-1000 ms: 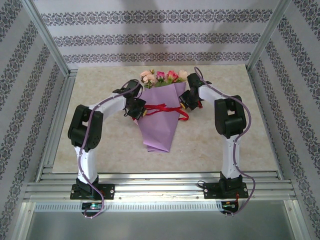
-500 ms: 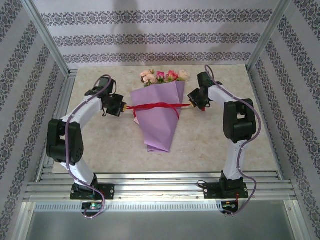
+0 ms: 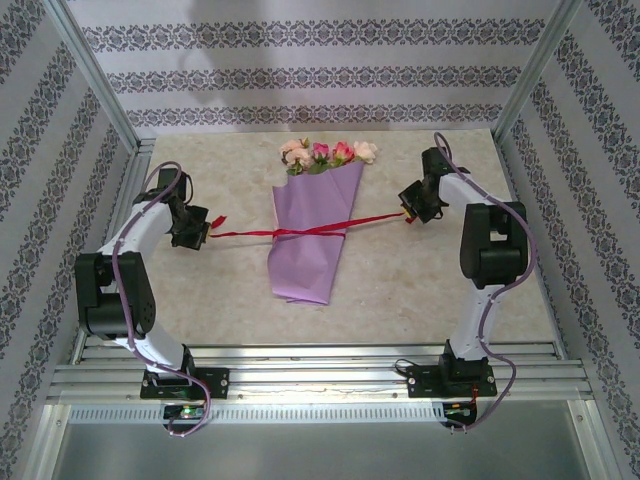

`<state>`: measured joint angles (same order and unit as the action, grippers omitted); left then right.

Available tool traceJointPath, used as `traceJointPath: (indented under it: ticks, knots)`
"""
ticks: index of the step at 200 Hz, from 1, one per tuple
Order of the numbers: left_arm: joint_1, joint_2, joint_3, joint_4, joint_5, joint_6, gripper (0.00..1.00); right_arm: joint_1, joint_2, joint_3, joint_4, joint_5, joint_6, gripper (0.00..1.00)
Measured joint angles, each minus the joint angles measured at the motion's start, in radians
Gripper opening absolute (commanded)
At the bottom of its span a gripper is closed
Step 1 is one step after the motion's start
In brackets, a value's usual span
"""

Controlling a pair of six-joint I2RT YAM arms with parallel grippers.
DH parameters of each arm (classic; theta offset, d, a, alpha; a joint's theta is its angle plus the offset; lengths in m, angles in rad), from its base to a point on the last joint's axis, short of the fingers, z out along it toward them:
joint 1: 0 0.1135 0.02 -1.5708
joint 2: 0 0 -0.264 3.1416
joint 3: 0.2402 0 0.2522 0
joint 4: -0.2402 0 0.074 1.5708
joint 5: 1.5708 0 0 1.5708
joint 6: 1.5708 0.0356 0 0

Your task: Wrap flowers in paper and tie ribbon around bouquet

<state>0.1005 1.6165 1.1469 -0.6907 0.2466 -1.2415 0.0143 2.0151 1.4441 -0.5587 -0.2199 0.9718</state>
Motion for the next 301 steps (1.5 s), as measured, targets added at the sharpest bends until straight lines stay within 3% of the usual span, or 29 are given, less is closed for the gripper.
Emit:
traceJointPath:
  ticks: [37, 52, 74, 109, 153, 196, 241, 268, 301]
  knots:
    - [0.0, 0.005, -0.013, 0.002, -0.001, 0.013, 0.0, -0.012, 0.0, -0.002, -0.005, -0.006, -0.015, 0.0]
    - [-0.001, 0.031, -0.029, 0.024, 0.03, 0.011, 0.1, -0.012, 0.0, -0.005, -0.006, -0.014, -0.015, 0.0]
    - [-0.016, 0.103, -0.031, 0.042, 0.071, 0.006, 0.42, -0.009, 0.0, -0.006, -0.005, -0.036, -0.015, 0.0]
    - [-0.082, 0.045, -0.045, 0.033, 0.061, -0.06, 0.62, -0.003, -0.003, -0.037, 0.002, -0.051, -0.015, 0.0]
    - [-0.213, -0.149, -0.064, 0.043, 0.037, -0.237, 0.74, -0.003, -0.006, -0.047, 0.003, -0.059, -0.019, 0.0]
    - [-0.291, -0.027, -0.053, 0.102, 0.035, -0.38, 0.79, -0.003, -0.008, -0.057, 0.011, -0.062, -0.022, 0.0]
    - [-0.295, -0.058, 0.048, 0.021, -0.121, -0.447, 0.8, -0.003, -0.008, -0.063, 0.011, -0.062, -0.027, 0.0]
    - [-0.303, -0.068, 0.01, 0.081, -0.089, -0.52, 0.79, -0.003, -0.009, -0.066, 0.015, -0.066, -0.029, 0.0]
    - [-0.335, 0.061, -0.011, 0.177, -0.04, -0.586, 0.78, -0.003, -0.01, -0.066, 0.018, -0.069, -0.029, 0.0]
